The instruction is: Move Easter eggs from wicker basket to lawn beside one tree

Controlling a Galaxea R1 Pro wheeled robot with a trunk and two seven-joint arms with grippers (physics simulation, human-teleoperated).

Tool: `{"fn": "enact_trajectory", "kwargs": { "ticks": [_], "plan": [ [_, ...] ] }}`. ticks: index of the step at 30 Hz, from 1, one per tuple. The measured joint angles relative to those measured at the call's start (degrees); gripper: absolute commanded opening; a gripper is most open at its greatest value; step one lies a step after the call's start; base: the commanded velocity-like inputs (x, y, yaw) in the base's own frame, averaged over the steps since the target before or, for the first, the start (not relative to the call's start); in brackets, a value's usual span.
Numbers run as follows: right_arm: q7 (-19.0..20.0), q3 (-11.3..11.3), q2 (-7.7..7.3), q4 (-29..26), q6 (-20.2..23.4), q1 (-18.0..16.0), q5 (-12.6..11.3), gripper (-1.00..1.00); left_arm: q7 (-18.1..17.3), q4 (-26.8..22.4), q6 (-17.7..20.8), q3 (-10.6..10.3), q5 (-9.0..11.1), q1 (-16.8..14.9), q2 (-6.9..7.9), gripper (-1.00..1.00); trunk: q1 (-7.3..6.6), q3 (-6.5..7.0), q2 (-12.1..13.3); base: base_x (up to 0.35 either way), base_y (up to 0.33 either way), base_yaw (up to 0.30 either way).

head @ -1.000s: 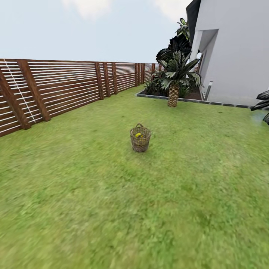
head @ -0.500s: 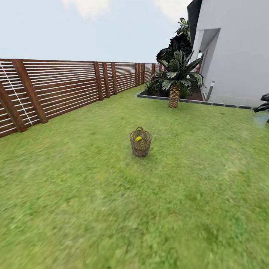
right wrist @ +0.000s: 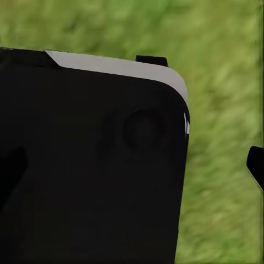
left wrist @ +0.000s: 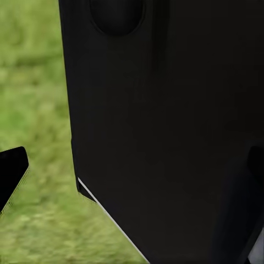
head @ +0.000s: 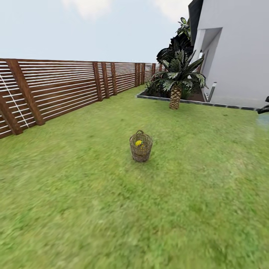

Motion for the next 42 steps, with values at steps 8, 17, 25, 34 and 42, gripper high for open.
{"fn": "enact_trajectory", "kwargs": {
  "ticks": [8, 17, 25, 34, 42],
  "plan": [
    [0.0, 0.0, 0.0, 0.0, 0.0, 0.0, 0.08, 1.0, 0.0, 0.01, 0.01, 0.0, -0.02, 0.0, 0.0, 1.0, 0.0, 0.0, 0.0, 0.34, 0.0, 0.0],
    [0.0, 0.07, 0.24, 0.0, 0.0, 0.0, 0.08, 1.0, 0.02, 0.05, 0.02, -0.06, -0.06, 0.0, -0.13, 1.0, 0.0, 0.0, 0.0, 0.339, 0.0, 0.0],
    [0.0, 0.14, 0.23, 0.0, 0.21, 0.0, 0.0, 1.0, 0.08, 0.08, 0.07, -0.16, -0.18, 0.0, -0.26, 1.0, 0.0, 0.0, 0.0, 0.34, 0.0, 0.0],
    [0.0, 0.08, 0.32, 0.06, 0.06, 0.0, 0.0, 1.0, 0.08, 0.13, 0.1, -0.14, -0.1, 0.0, -0.26, 1.0, 0.0, 0.0, 0.0, 0.339, 0.0, 0.0],
    [0.0, -0.07, 0.16, 0.09, 0.0, 0.0, 0.0, 1.0, 0.08, 0.14, 0.14, -0.17, -0.21, 0.0, -0.35, 1.0, 0.0, 0.0, 0.0, 0.339, 0.0, 0.0]
  ]
}}
